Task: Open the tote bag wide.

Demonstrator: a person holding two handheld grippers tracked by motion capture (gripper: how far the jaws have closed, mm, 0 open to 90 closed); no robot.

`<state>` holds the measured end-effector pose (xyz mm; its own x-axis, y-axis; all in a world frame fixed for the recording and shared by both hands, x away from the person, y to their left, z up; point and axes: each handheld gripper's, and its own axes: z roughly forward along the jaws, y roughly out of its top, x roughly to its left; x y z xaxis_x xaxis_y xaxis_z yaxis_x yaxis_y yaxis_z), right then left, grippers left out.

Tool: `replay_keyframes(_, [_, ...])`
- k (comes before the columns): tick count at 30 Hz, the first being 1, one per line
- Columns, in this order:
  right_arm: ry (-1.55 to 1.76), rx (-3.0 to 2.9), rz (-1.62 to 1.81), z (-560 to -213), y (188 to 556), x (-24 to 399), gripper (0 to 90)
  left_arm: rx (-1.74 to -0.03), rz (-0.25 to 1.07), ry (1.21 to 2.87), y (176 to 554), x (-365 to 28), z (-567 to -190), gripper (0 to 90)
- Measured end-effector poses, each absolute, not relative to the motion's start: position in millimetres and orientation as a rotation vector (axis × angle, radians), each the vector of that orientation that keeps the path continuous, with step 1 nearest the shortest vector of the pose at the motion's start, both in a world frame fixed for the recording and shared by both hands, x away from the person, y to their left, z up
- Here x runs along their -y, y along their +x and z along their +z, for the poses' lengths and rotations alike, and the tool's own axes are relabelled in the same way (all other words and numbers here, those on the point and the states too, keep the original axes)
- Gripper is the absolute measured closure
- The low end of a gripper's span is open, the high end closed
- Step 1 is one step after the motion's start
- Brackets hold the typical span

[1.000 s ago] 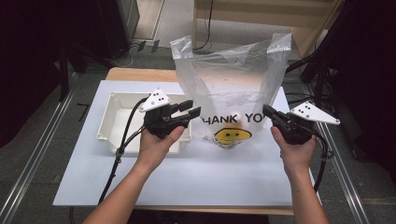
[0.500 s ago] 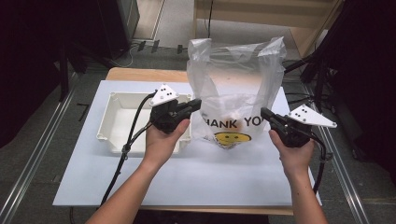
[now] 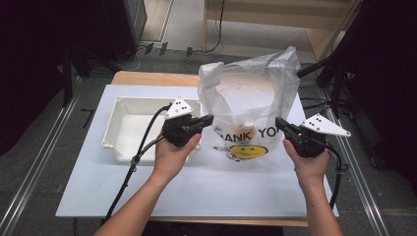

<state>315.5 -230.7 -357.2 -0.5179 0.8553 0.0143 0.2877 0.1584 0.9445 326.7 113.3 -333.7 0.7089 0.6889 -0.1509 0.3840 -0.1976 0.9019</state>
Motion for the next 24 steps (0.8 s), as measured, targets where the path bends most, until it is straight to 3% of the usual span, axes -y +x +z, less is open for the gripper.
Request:
replay_keyframes(11, [1.136,-1.914,1.321,-378,317,237,90.0,-0.879,0.292,1.859,323,-98,-367,90.0])
replay_keyframes(13, [1.127,-1.912,1.363,-381,315,239,77.1,-0.882,0.284,1.864,322,-94,-371,90.0])
replay_keyframes(14, [1.127,-1.912,1.363,-381,315,239,77.1,-0.879,0.284,1.874,322,-93,-372,90.0])
replay_keyframes(15, [1.126,-1.898,1.408,-377,313,240,62.4,-0.874,0.287,1.88,322,-92,-373,90.0])
replay_keyframes(16, [1.126,-1.898,1.408,-377,313,240,62.4,-0.874,0.287,1.88,322,-92,-373,90.0])
replay_keyframes(17, [1.132,-1.863,1.435,-371,310,241,49.8,-0.872,0.286,1.879,322,-90,-374,90.0])
replay_keyframes(21, [1.118,-1.796,1.47,-351,306,242,39.9,-0.871,0.276,1.876,321,-88,-375,90.0])
replay_keyframes(24, [1.109,-1.754,1.471,-336,305,242,39.3,-0.867,0.274,1.877,320,-88,-376,90.0])
